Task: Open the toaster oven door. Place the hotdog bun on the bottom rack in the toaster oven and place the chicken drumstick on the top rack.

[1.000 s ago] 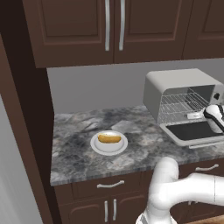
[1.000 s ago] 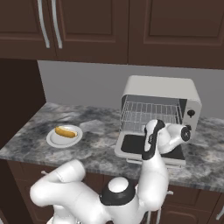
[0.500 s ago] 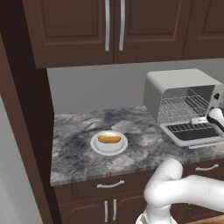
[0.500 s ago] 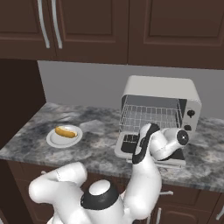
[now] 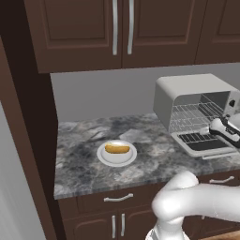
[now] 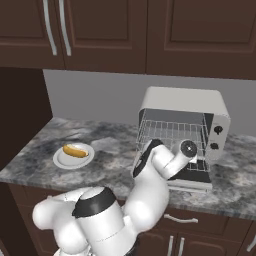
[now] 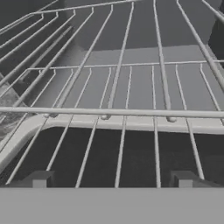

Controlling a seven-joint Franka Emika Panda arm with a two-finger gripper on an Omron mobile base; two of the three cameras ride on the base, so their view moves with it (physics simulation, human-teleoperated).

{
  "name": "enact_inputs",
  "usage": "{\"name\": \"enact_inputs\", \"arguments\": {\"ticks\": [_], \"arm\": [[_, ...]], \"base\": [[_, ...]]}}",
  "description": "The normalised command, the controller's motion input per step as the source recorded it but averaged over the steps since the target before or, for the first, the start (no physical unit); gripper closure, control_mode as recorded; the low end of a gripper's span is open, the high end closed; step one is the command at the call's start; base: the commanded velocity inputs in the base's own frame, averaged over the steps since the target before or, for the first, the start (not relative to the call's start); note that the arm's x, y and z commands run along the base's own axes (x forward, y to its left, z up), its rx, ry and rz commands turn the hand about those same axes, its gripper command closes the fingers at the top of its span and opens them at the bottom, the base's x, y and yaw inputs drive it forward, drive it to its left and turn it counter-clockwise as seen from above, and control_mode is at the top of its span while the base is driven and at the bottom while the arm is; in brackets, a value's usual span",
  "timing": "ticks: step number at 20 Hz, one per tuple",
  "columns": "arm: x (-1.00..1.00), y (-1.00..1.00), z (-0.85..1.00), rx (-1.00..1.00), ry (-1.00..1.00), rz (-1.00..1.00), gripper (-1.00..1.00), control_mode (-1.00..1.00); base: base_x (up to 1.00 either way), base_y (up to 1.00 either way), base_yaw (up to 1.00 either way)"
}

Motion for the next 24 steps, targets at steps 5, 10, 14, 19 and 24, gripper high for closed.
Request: {"name": "enact_inputs", "arguments": {"ticks": [5, 10, 14, 19, 24], "arm": [[-0.44, 0.0, 0.55, 0.0, 0.07, 0.0, -1.0, -1.0], [-0.14, 0.03, 1.0, 0.0, 0.13, 0.0, -1.0, -1.0], [-0.57, 0.4, 0.5, 0.0, 0.17, -0.02, -1.0, -1.0], [-0.77, 0.87, 0.07, 0.0, 0.07, -0.08, -1.0, -1.0], [-0.31, 1.0, 0.04, 0.0, 0.01, -0.02, -1.0, -1.0]], "base": [[0.0, 0.0, 0.0], [0.0, 0.0, 0.0], [0.0, 0.0, 0.0], [0.0, 0.0, 0.0], [0.0, 0.0, 0.0]]}}
